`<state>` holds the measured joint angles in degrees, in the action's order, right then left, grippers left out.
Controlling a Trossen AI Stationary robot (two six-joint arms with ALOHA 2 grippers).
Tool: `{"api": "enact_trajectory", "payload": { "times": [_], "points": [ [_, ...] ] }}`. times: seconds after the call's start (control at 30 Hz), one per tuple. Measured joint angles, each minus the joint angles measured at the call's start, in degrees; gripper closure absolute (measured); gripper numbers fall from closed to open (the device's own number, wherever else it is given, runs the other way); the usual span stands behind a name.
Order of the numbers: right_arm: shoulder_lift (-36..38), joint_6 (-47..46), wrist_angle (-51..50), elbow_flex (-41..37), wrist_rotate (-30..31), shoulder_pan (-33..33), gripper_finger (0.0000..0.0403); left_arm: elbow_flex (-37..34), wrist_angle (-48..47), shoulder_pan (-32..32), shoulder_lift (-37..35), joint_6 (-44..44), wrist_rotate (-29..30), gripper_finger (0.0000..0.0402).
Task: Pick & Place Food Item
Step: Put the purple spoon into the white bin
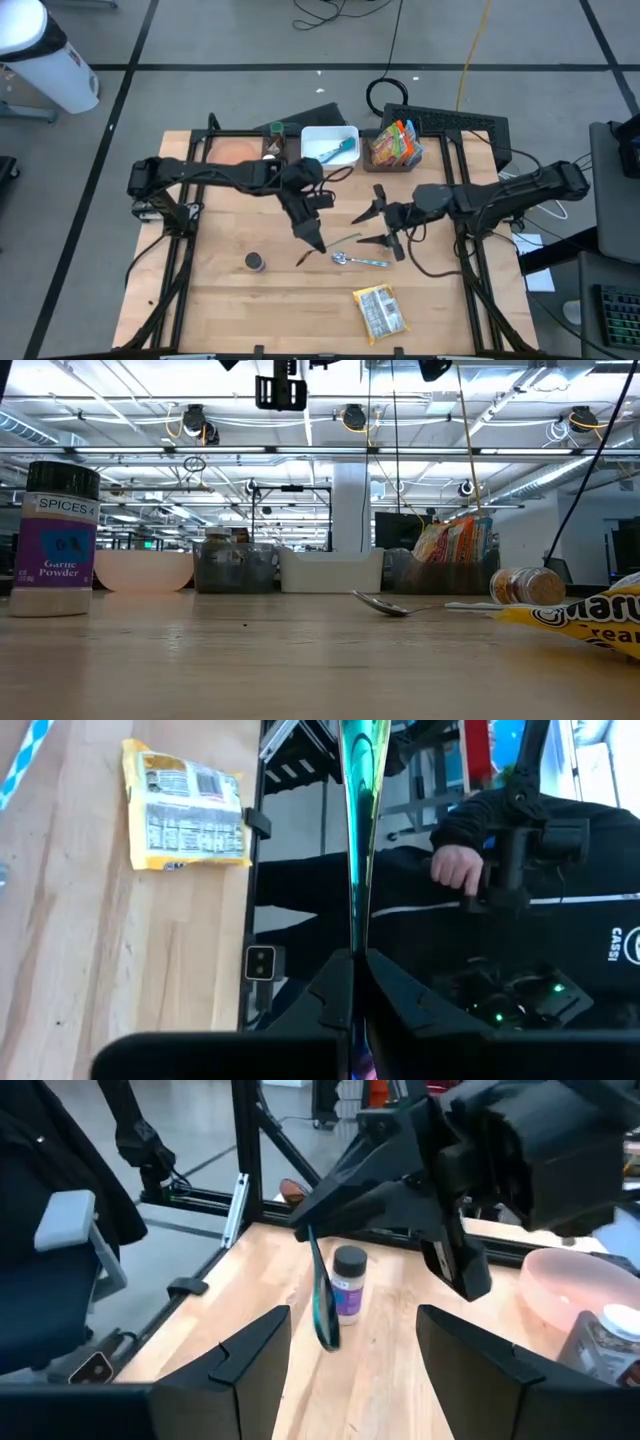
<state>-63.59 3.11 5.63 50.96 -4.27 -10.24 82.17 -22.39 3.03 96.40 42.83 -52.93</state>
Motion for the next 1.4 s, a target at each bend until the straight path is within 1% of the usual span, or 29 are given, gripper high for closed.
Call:
{"api": "enact_trajectory", "payload": {
  "times": [0.23,0.37,0.5,0.63,0.77,1.0,1.13,1.2,1.27,1.4],
  "points": [
    [-1.71,0.59,0.28,0.0,0.21,0.15,0.0193,0.0,0.0,0.71,0.0,0.15,-0.06,0.0384],
    [-1.97,0.6,1.62,-0.02,1.37,0.15,0.0203,0.0,-0.02,0.71,0.0,-0.29,-0.05,0.0393],
    [-1.93,0.61,4.08,-0.02,1.49,0.15,0.0233,0.0,-0.02,0.69,0.0,-0.49,0.75,0.0385],
    [-1.91,0.61,3.73,-0.02,1.36,0.15,0.0271,0.0,-0.02,0.71,0.0,-0.57,0.94,0.038],
    [-1.91,0.59,2.64,-0.02,1.31,0.15,0.0311,0.0,-0.02,0.7,0.0,-0.67,1.57,0.0393],
    [-1.91,-1.29,2.62,-0.02,1.04,0.15,0.0393,0.0,-0.04,0.71,0.0,-0.71,1.98,0.0378],
    [-1.91,-3.97,2.35,-0.07,1.0,0.15,0.0397,0.0,-0.17,0.69,0.0,-1.39,3.3,0.0392],
    [-1.91,-4.2,2.27,-0.09,1.01,0.11,0.0399,0.0,-0.22,0.67,0.0,-1.7,3.99,0.0392],
    [-1.89,-5.1,2.29,-0.09,0.98,0.11,0.0399,0.0,-0.22,0.65,-0.02,-1.59,4.4,0.038],
    [-1.92,-5.73,2.86,-0.09,1.51,0.15,0.0401,0.0,1.82,1.09,0.0,0.95,5.57,0.0326]
  ]
}}
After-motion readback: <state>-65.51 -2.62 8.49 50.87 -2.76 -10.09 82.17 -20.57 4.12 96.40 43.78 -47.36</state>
